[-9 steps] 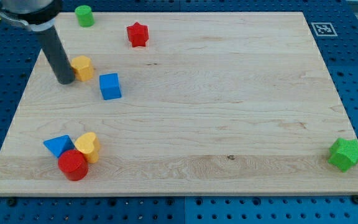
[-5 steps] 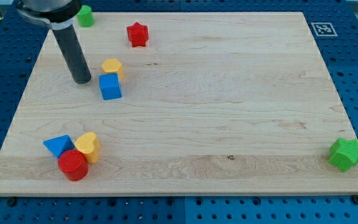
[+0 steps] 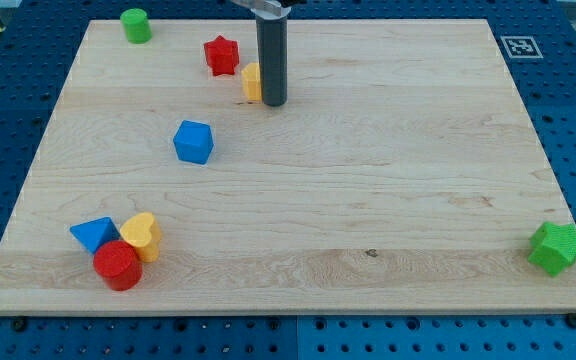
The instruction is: Move the yellow hexagon to the top center of the board
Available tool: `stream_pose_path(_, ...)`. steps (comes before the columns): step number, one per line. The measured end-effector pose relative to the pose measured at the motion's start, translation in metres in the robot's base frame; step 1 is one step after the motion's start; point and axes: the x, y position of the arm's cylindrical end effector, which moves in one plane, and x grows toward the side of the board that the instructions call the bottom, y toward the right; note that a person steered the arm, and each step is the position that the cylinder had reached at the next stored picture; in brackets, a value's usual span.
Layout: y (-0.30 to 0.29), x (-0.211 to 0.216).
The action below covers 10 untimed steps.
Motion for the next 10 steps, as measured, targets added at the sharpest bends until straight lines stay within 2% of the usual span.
stream_pose_path(2,0.007,0.012)
stream_pose_path(4,-0.041,0.013)
stream_pose_path(5,-0.037,-0.019)
stream_pose_path(6,-0.005,-0.032)
stream_pose_path(8,0.029,-0.040)
stream_pose_path(10,0.038,-0.056)
